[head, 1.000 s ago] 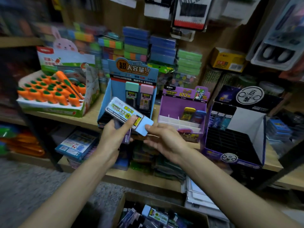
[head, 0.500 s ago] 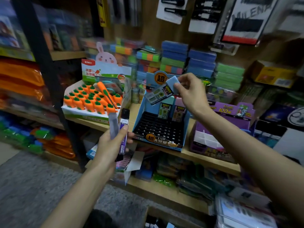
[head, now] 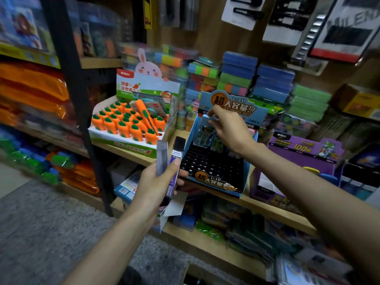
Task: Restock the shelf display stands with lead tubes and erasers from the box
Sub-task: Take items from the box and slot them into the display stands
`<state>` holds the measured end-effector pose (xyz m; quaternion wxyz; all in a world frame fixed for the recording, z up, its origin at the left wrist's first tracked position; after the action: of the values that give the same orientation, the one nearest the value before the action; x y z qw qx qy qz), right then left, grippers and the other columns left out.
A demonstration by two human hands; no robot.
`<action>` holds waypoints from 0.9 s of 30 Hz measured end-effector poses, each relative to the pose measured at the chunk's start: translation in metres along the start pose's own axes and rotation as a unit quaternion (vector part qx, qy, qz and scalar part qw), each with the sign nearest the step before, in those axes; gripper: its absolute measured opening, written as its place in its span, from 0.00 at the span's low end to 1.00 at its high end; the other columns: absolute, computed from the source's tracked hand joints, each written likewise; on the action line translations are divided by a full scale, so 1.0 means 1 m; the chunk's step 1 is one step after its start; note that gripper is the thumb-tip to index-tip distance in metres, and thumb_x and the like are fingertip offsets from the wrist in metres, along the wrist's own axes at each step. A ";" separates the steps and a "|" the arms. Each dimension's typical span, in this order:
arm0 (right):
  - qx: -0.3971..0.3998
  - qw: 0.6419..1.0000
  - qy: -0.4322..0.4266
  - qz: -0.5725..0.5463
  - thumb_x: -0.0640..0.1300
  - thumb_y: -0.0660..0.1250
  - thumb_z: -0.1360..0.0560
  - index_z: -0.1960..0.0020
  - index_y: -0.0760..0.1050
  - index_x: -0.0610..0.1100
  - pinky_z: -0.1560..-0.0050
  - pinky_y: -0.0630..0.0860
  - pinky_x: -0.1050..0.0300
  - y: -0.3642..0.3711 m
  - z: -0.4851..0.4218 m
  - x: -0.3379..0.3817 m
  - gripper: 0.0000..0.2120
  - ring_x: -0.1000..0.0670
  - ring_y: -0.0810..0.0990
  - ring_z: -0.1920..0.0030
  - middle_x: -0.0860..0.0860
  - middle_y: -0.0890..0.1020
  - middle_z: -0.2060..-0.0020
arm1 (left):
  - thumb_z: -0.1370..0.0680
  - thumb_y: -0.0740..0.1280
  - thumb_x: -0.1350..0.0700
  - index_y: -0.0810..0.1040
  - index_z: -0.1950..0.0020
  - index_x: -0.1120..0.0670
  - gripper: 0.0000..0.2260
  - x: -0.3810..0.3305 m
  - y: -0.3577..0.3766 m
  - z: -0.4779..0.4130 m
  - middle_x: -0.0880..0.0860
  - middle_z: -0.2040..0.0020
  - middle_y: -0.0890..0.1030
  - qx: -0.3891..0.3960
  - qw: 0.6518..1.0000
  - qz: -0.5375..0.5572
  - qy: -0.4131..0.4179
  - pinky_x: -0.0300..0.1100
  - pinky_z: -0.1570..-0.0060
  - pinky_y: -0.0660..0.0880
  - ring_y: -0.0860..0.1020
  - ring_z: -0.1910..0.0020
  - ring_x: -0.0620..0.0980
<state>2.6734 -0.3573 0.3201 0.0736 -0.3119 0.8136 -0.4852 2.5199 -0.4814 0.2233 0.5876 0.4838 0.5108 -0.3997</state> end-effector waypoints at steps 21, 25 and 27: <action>-0.008 0.986 -0.026 0.162 0.44 0.60 0.21 0.44 0.78 0.41 0.50 0.64 0.52 0.014 -0.012 -0.005 0.11 0.43 0.69 0.44 0.46 0.77 0.47 | 0.24 0.65 0.48 0.78 0.51 0.52 0.08 -0.003 0.012 -0.001 0.49 0.61 0.85 0.031 0.999 0.003 0.025 0.32 0.72 0.73 0.78 0.69 0.39; -0.036 0.995 0.068 -0.067 0.47 0.60 0.21 0.47 0.78 0.41 0.51 0.65 0.58 -0.005 0.020 0.009 0.12 0.53 0.72 0.50 0.50 0.76 0.52 | 0.24 0.65 0.48 0.78 0.50 0.51 0.08 -0.004 0.020 0.002 0.48 0.61 0.85 0.045 0.999 0.007 0.022 0.32 0.72 0.73 0.79 0.69 0.39; 0.028 0.932 0.170 -0.319 0.51 0.60 0.21 0.53 0.79 0.44 0.57 0.70 0.58 -0.004 0.048 0.020 0.13 0.57 0.75 0.58 0.50 0.80 0.59 | 0.24 0.65 0.48 0.78 0.50 0.50 0.08 -0.004 0.026 0.005 0.49 0.61 0.85 0.057 0.998 0.012 0.018 0.33 0.72 0.74 0.78 0.69 0.40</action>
<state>2.6795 -0.4057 0.3026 -0.2160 -0.4656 0.6573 -0.5518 2.5456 -0.4807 0.2311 0.5546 0.5295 0.4920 -0.4124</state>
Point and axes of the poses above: each hand's wrist, its own z-axis away from the middle knuckle, its own y-axis out of the palm, x = y × z, the point moved 5 cm from there along -z, towards the middle knuckle
